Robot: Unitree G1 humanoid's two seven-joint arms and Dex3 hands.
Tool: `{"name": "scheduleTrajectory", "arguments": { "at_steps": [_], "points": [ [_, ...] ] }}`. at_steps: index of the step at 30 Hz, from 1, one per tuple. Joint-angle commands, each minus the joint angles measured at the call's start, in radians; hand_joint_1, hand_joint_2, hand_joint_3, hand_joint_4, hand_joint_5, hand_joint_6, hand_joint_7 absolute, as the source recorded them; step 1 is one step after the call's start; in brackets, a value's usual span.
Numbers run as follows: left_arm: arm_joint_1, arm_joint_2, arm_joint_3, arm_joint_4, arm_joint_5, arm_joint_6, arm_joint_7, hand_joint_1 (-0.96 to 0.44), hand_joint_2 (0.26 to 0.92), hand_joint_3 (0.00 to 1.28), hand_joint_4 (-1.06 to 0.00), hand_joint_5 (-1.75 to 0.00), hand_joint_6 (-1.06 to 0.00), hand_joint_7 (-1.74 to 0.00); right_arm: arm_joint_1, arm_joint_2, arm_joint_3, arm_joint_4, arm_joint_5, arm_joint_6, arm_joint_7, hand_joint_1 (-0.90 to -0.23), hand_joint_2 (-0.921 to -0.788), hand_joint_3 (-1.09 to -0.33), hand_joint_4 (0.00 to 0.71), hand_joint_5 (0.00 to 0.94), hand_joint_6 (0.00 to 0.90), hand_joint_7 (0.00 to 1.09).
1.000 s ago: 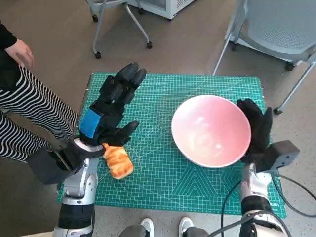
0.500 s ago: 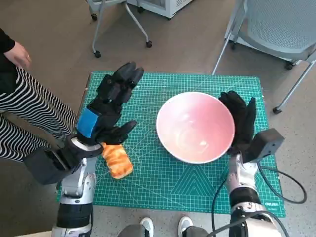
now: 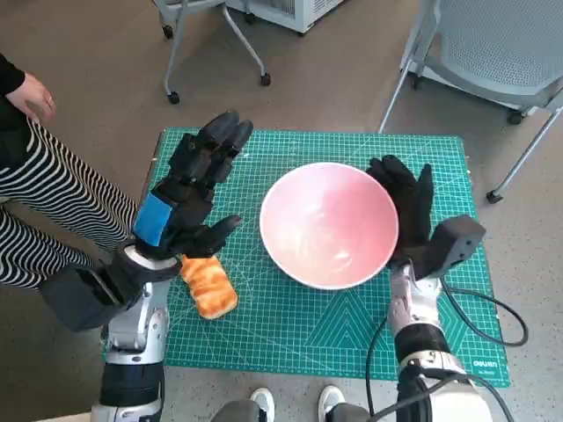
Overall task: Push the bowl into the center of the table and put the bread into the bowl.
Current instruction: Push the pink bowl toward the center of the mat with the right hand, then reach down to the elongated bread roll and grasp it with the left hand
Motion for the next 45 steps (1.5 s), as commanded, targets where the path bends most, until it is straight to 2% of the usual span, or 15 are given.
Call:
{"name": "scheduleTrajectory", "arguments": {
  "at_steps": [1, 8, 15, 22, 27, 30, 35, 38, 41, 45],
  "points": [
    [0.017, 0.002, 0.002, 0.008, 0.008, -0.013, 0.004, -0.47, 0.914, 0.36, -0.05, -0.23, 0.00, -0.46, -0.002, 0.017, 0.003, 0.023, -0.009, 0.026, 0.007, -0.589, -0.921, -0.972, 0.181, 0.000, 0.102, 0.40],
    [0.018, 0.003, 0.003, 0.007, 0.007, -0.013, 0.005, -0.47, 0.920, 0.35, -0.05, -0.22, 0.00, -0.46, -0.004, 0.017, 0.002, 0.024, -0.009, 0.029, 0.011, -0.584, -0.921, -0.946, 0.177, 0.000, 0.100, 0.40],
    [0.019, -0.001, 0.001, 0.013, 0.012, -0.018, 0.013, -0.47, 0.921, 0.35, -0.06, -0.21, 0.00, -0.46, -0.001, -0.030, 0.004, 0.000, -0.012, 0.022, 0.025, -0.567, -0.921, -0.945, 0.174, 0.000, 0.097, 0.40],
    [0.012, -0.006, -0.006, 0.022, 0.014, -0.020, 0.015, -0.48, 0.921, 0.35, -0.06, -0.21, 0.00, -0.46, 0.009, -0.064, 0.022, -0.053, -0.041, -0.017, -0.010, -0.586, -0.921, -0.923, 0.167, 0.001, 0.098, 0.40],
    [0.010, -0.007, -0.008, 0.022, 0.013, -0.019, 0.016, -0.48, 0.921, 0.35, -0.06, -0.20, 0.00, -0.46, 0.017, -0.068, 0.029, -0.080, -0.053, -0.029, -0.026, -0.617, -0.921, -0.892, 0.168, 0.001, 0.101, 0.41],
    [-0.002, -0.012, -0.012, 0.029, 0.010, -0.015, 0.015, -0.48, 0.921, 0.35, -0.06, -0.20, 0.00, -0.46, 0.048, -0.077, 0.055, -0.202, -0.072, -0.101, -0.026, -0.663, -0.921, -0.848, 0.162, 0.002, 0.102, 0.42],
    [-0.018, -0.014, -0.014, 0.038, 0.009, -0.017, 0.010, -0.50, 0.921, 0.35, -0.06, -0.19, 0.00, -0.46, 0.089, -0.071, 0.083, -0.336, -0.069, -0.146, 0.009, -0.693, -0.921, -0.803, 0.156, 0.001, 0.082, 0.47],
    [-0.020, -0.014, -0.014, 0.041, 0.010, -0.019, 0.009, -0.50, 0.921, 0.35, -0.07, -0.19, 0.00, -0.46, 0.104, -0.069, 0.092, -0.375, -0.066, -0.141, 0.012, -0.693, -0.921, -0.795, 0.156, 0.001, 0.077, 0.49],
    [-0.044, -0.002, -0.011, 0.046, 0.008, -0.024, -0.005, -0.50, 0.921, 0.35, -0.07, -0.19, 0.00, -0.46, 0.149, -0.046, 0.136, -0.538, -0.036, -0.127, 0.070, -0.702, -0.921, -0.782, 0.157, 0.001, 0.055, 0.52],
    [-0.063, 0.016, -0.004, 0.051, 0.005, -0.029, -0.023, -0.51, 0.921, 0.34, -0.07, -0.19, 0.00, -0.47, 0.193, -0.040, 0.174, -0.674, -0.016, -0.085, 0.098, -0.711, -0.921, -0.766, 0.159, 0.001, 0.031, 0.57]
  ]
}}
